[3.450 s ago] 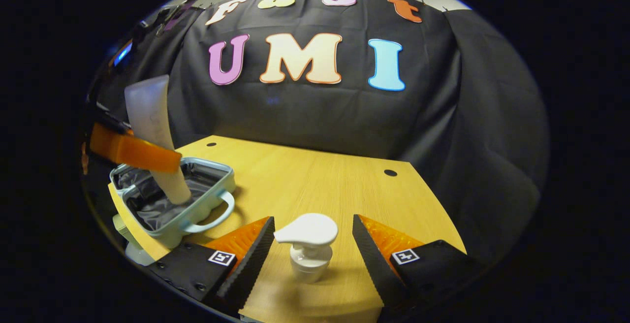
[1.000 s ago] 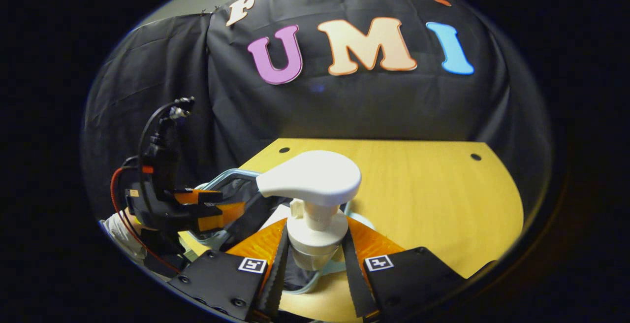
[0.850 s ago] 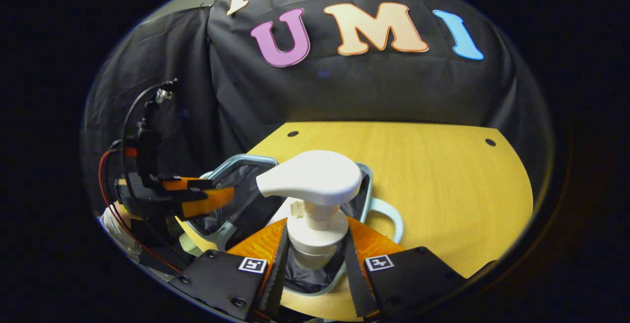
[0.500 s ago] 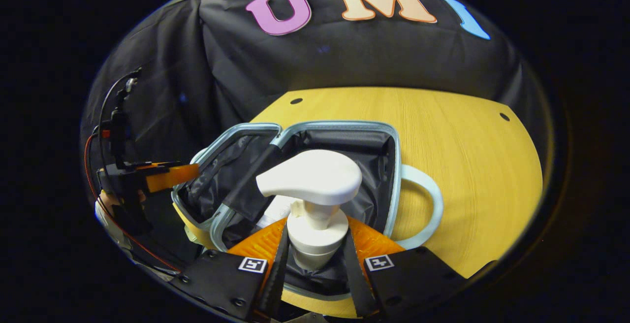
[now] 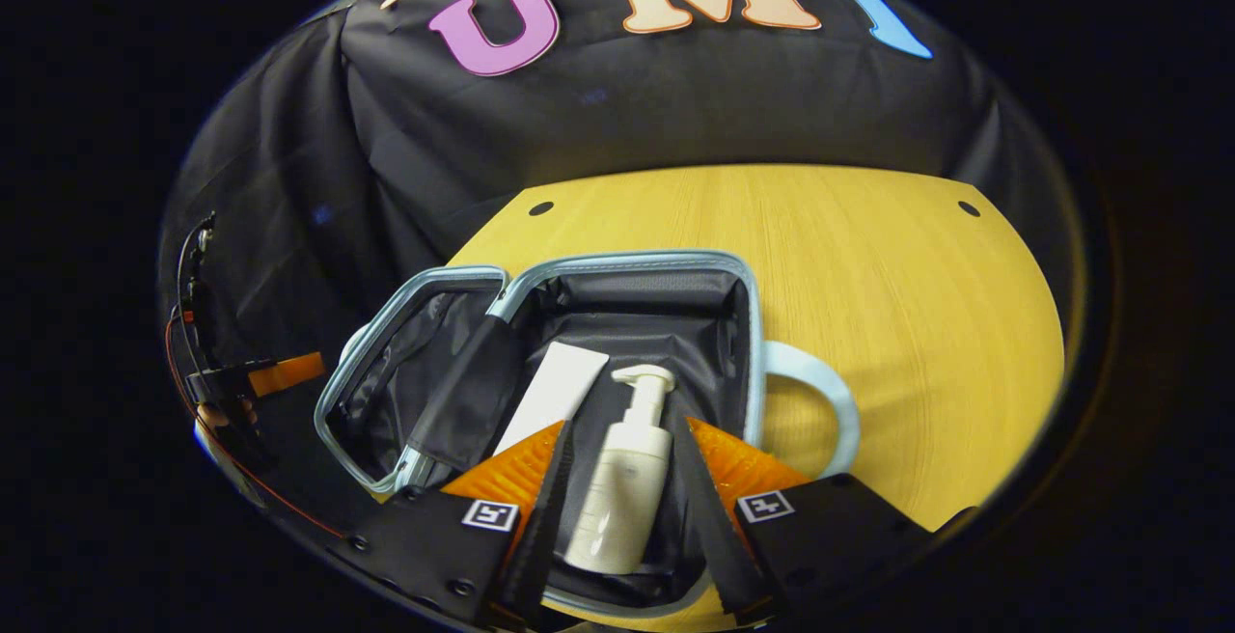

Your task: First open the suitcase, pack the skin care products into it, and then close the suitcase.

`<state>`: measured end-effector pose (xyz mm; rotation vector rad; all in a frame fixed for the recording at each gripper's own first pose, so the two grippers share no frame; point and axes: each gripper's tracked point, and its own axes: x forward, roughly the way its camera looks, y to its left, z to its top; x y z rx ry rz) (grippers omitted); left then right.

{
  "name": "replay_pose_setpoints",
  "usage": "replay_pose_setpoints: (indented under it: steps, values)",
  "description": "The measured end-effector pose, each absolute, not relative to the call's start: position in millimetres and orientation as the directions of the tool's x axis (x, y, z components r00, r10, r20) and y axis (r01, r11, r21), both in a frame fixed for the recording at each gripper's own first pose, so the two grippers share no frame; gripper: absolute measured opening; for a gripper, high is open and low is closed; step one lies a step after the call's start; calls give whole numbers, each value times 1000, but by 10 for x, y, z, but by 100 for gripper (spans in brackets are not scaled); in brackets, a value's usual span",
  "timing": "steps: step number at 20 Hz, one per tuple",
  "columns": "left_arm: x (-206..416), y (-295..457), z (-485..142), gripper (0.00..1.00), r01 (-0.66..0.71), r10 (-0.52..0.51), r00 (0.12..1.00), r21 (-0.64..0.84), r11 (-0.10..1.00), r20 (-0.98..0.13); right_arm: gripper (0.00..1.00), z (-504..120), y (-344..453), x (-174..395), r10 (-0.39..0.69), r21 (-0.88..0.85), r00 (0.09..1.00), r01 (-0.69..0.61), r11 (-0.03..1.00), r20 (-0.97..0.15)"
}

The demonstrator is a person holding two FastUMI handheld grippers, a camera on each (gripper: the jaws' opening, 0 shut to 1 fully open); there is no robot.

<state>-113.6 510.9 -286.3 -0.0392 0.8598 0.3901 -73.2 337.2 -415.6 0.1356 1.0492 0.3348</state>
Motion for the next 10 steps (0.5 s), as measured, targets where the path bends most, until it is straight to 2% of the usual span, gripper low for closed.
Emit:
replay_pose_setpoints:
  steps: [2, 3, 7, 10]
  values:
    - [-1085, 5270, -2951, 86, -375, 319, 566, 107, 921, -760, 80, -4048, 3382, -668, 339, 272, 480, -207, 940, -809]
    - [-1050, 5357, -2992, 88, -387, 317, 555, 98, 917, -769, 96, -3988, 3392, -641, 343, 273, 495, -211, 939, -798]
    - [-908, 5705, -3198, 88, -415, 304, 514, 77, 906, -802, 98, -3724, 3297, -535, 323, 225, 561, -237, 945, -763]
    - [-874, 5818, -3524, 88, -428, 257, 430, 56, 902, -865, 98, -3577, 3148, -465, 292, 192, 603, -227, 955, -743]
